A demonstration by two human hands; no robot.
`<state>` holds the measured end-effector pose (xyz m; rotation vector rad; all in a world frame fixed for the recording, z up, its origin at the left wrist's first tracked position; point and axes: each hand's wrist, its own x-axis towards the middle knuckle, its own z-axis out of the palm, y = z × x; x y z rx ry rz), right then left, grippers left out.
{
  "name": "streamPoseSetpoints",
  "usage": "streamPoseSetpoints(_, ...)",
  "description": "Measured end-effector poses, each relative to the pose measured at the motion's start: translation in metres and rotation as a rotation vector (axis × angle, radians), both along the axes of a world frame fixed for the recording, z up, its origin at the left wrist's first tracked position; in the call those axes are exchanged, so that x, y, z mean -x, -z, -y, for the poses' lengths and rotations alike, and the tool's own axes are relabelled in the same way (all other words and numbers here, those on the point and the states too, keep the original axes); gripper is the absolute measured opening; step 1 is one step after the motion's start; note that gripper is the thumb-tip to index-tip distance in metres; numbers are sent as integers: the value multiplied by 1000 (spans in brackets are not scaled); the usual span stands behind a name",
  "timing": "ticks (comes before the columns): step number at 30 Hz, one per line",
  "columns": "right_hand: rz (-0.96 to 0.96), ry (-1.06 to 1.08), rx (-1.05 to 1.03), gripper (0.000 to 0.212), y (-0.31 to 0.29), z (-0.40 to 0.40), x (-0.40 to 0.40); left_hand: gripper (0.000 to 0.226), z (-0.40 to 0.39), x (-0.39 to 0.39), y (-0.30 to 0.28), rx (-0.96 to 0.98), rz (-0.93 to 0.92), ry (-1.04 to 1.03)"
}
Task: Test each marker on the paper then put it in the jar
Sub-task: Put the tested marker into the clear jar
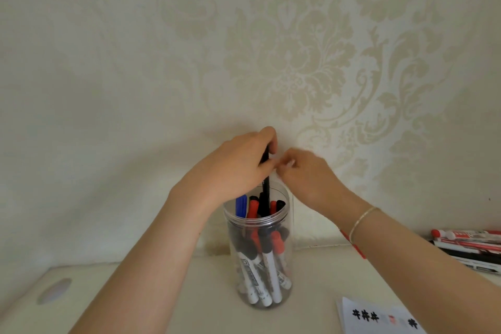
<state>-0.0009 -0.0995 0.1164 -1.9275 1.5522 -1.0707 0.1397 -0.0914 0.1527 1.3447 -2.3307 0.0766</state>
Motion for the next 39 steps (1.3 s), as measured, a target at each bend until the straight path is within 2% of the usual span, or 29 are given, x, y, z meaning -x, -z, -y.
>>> streamPoseSetpoints(3, -218, -93, -352, 11, 1, 8, -10, 20, 2, -2, -2, -36, 6, 13)
streamPoseSetpoints(5, -181, -113, -425, 19, 3, 13, -12, 34, 1, -1, -3, -85, -36, 37)
streamPoseSetpoints(7, -109, -106, -427, 22, 5, 16, -11, 41, 2, 0, -1, -117, -99, 48)
streamPoseSetpoints(12, -146, -95, -384, 14, 8, 16, -10, 16, 5, -6, 7, -112, -156, -8)
streamPoseSetpoints(17, -212, -62, -298, 11, 10, 16, -13, 5, 0, -14, 2, -183, -128, 5)
streamPoseSetpoints(21, -166, -51, -243, 27, 16, 17, -12, 16, -5, -20, -12, -238, -136, -24)
streamPoseSetpoints(26, -165, -48, -187, 27, 19, 14, -10, 15, -20, -16, -31, -313, -54, -34)
streamPoseSetpoints(30, -152, -51, -190, 26, 17, 9, -9, 15, -20, -10, -33, -284, 9, -49)
streamPoseSetpoints(35, -123, -54, -208, 29, 16, 10, -7, 8, -10, -10, -26, -136, -134, -48)
streamPoseSetpoints(39, -137, -60, -206, 31, 16, 10, -9, 7, -5, -7, -20, -62, -136, -77)
